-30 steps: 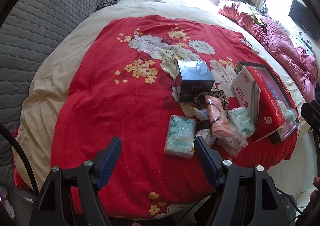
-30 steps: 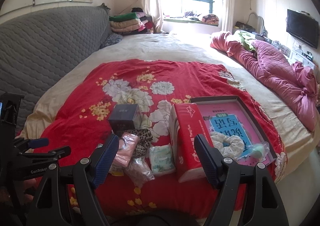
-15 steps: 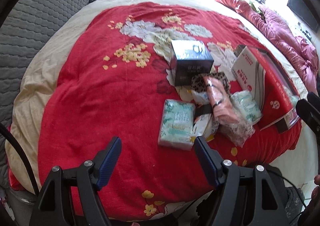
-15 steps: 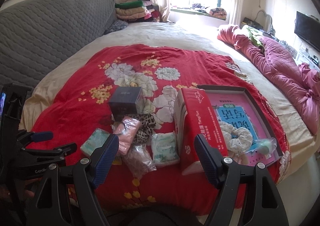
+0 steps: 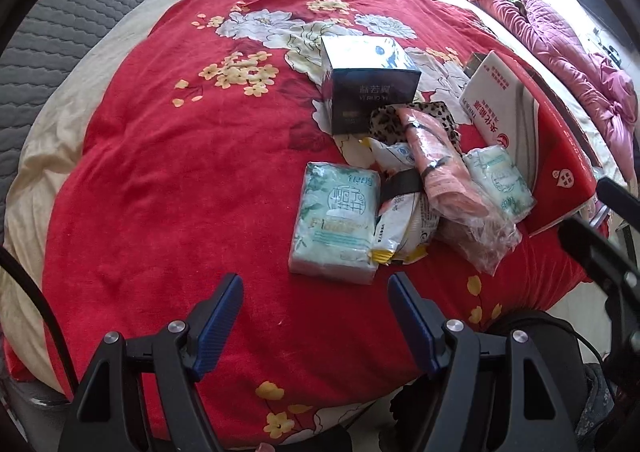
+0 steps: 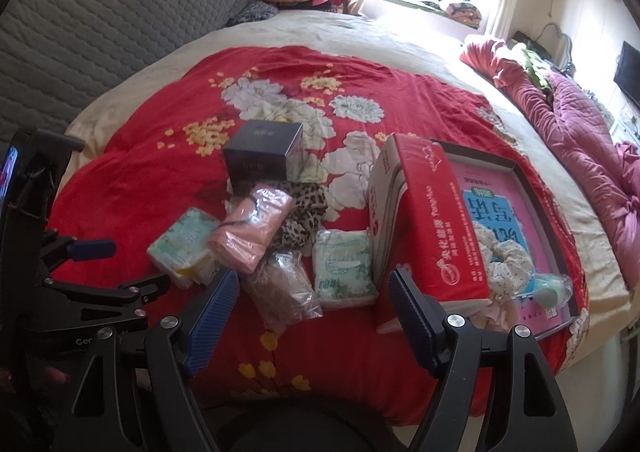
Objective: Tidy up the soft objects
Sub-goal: 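Move left gripper to the green-white wipes pack while right gripper moves to the clear plastic bag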
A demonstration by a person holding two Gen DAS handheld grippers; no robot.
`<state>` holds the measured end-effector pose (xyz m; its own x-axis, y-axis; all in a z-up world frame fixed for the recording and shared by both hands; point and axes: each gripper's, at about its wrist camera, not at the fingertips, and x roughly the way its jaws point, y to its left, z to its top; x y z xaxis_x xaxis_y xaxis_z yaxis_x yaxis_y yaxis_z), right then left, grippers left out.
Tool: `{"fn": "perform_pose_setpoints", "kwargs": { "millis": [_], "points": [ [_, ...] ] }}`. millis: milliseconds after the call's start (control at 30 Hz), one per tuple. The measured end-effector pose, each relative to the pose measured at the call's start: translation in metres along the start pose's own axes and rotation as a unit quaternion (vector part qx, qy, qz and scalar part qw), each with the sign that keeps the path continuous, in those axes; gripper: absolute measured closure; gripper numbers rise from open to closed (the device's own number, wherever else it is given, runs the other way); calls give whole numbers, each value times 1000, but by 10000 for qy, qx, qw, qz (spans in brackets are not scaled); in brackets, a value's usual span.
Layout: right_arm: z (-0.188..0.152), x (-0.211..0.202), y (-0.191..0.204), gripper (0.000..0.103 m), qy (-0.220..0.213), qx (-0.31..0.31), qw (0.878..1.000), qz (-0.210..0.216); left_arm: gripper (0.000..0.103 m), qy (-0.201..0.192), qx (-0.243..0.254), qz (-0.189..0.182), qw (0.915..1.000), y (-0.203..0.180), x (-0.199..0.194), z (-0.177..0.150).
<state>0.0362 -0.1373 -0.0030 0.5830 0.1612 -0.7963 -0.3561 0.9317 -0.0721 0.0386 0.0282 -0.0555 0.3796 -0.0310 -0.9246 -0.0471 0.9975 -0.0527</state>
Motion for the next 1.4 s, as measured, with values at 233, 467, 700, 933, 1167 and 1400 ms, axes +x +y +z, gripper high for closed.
{"fn": "perform_pose_setpoints", "kwargs": {
  "millis": [233, 467, 700, 933, 1167, 1400],
  "points": [
    [-4, 14, 2, 24, 203, -90, 9997, 95, 29, 110, -113, -154, 9998, 4, 14, 0],
    [-6, 28, 4, 24, 395, -149, 9990, 140, 29, 227, -76, -113, 9996, 2, 30, 2],
    [-5, 38, 6, 24, 476, -241, 9985, 77, 29, 190, -98, -20, 9998, 3, 40, 6],
    [-5, 59, 15, 24, 678, -561, 9961, 79, 29, 93, -227, -93, 9997, 15, 39, 6],
    [-5, 86, 28, 24, 948, -877, 9916, 70, 29, 65, -358, -153, 9992, 29, 41, 9],
    [-2, 100, 35, 25, 989, -1090, 9891, -9, 29, -5, -394, -74, 9992, 39, 41, 15]
  ]
}}
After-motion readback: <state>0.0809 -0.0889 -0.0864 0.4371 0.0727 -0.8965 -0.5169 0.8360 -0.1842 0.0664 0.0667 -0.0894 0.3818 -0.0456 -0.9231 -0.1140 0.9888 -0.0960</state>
